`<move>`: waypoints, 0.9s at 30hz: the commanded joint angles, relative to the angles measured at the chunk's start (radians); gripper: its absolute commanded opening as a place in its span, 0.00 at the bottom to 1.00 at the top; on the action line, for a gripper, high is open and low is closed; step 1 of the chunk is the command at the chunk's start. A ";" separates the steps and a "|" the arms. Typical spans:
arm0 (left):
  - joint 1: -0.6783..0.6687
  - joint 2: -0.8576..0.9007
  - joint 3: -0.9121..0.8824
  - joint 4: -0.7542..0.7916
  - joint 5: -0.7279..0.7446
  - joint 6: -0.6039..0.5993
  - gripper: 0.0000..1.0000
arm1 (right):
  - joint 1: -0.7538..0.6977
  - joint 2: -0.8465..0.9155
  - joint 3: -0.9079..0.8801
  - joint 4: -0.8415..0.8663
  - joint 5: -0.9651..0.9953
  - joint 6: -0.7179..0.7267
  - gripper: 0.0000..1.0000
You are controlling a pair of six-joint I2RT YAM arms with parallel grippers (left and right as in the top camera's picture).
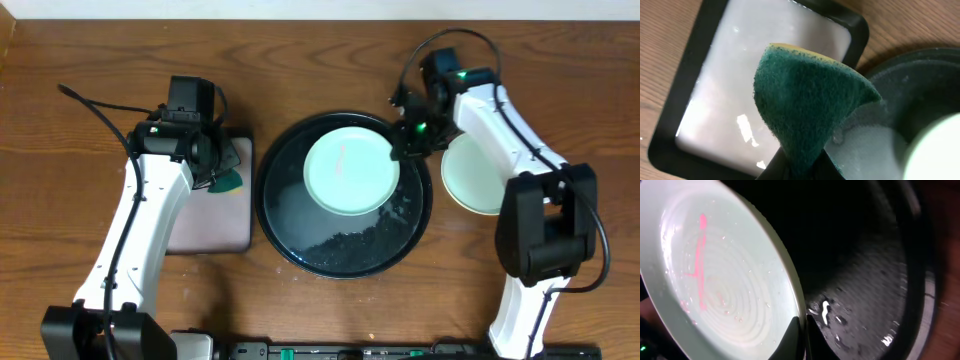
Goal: Clean dirty plates on tray and stack at the side
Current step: 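Move the right gripper to the second pale green plate rim and grip, then scrub the second pale green plate with the sponge in the left gripper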
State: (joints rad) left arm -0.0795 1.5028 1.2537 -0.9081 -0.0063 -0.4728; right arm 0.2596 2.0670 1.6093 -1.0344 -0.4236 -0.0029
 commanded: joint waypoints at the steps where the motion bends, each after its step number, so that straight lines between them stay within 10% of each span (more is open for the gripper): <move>1: -0.002 -0.004 0.011 0.004 0.024 0.010 0.07 | 0.041 -0.005 -0.067 0.044 0.016 0.066 0.01; 13: -0.166 0.022 0.011 0.037 0.024 0.113 0.08 | 0.080 -0.003 -0.233 0.294 0.106 0.429 0.01; 27: -0.386 0.222 0.011 0.195 0.024 0.188 0.08 | 0.126 -0.003 -0.300 0.401 0.131 0.451 0.01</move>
State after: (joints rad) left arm -0.4351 1.7073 1.2533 -0.7387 0.0212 -0.3153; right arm 0.3584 2.0407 1.3315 -0.6346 -0.3229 0.4259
